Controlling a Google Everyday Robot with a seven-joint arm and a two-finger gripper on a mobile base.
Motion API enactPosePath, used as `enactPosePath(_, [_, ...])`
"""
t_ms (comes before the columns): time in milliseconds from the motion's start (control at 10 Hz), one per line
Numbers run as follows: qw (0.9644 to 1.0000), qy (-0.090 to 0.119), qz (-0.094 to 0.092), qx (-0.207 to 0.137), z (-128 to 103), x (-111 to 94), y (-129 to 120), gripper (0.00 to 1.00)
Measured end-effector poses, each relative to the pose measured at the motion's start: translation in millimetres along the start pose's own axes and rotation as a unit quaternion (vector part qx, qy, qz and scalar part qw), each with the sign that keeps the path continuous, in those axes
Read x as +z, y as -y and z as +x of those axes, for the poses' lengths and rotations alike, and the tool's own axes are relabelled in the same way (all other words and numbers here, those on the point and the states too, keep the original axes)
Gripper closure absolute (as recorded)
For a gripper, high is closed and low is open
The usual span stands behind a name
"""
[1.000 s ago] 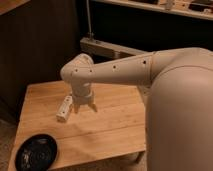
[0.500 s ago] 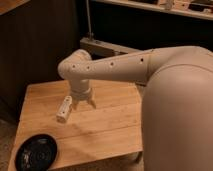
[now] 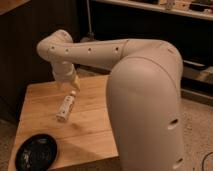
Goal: Place the bottle in the ceramic bowl
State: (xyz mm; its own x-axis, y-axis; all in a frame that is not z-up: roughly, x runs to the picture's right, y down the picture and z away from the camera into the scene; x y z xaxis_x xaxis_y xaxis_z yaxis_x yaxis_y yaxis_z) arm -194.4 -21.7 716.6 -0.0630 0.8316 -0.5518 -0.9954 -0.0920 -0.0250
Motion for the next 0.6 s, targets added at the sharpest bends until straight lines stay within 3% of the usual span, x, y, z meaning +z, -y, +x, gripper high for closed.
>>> enactPosePath(300, [0.9981, -0.003, -0.039, 0.048, -21.3, 18.6, -17.9, 0.35])
enactPosePath(600, [0.9930, -0.021, -0.071, 0.092, -28.5, 66.0, -5.2, 0.35])
